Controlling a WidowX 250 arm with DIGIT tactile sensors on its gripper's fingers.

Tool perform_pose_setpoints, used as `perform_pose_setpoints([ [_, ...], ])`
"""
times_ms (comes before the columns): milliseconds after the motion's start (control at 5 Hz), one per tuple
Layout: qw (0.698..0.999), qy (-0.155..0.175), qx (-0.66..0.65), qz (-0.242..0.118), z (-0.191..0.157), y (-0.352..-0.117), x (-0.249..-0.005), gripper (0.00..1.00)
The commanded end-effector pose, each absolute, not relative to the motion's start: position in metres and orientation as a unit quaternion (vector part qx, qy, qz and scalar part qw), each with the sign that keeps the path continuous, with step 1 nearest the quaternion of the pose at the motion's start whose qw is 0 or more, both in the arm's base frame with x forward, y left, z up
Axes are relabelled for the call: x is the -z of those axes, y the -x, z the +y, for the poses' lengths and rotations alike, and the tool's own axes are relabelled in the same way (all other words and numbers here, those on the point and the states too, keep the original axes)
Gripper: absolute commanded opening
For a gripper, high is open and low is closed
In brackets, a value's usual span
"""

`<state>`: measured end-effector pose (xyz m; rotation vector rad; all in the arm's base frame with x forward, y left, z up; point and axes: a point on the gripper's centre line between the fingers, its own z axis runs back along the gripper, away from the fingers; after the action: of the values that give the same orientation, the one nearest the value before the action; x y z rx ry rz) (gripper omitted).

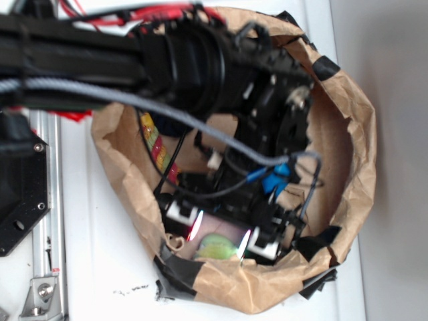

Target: Grab the green animal.

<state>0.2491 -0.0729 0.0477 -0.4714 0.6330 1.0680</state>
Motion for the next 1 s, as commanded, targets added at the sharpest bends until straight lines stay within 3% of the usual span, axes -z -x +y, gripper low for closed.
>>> perform_pose_setpoints([
  [0,0.782,0.267,-0.473,0.305,-0.093,-0.231,-0.036,0.00],
  [200,0.782,0.267,-0.478,0.296,-0.082,-0.236,-0.044,0.00],
  [400,0.851,0.256,-0.406,0.215,-0.047,-0.246,-0.072,0.00],
  [600,0.908,0.210,-0.346,0.112,-0.007,-0.257,-0.107,0.00],
  [800,0.949,0.159,-0.265,0.060,0.009,-0.267,-0.127,0.00],
])
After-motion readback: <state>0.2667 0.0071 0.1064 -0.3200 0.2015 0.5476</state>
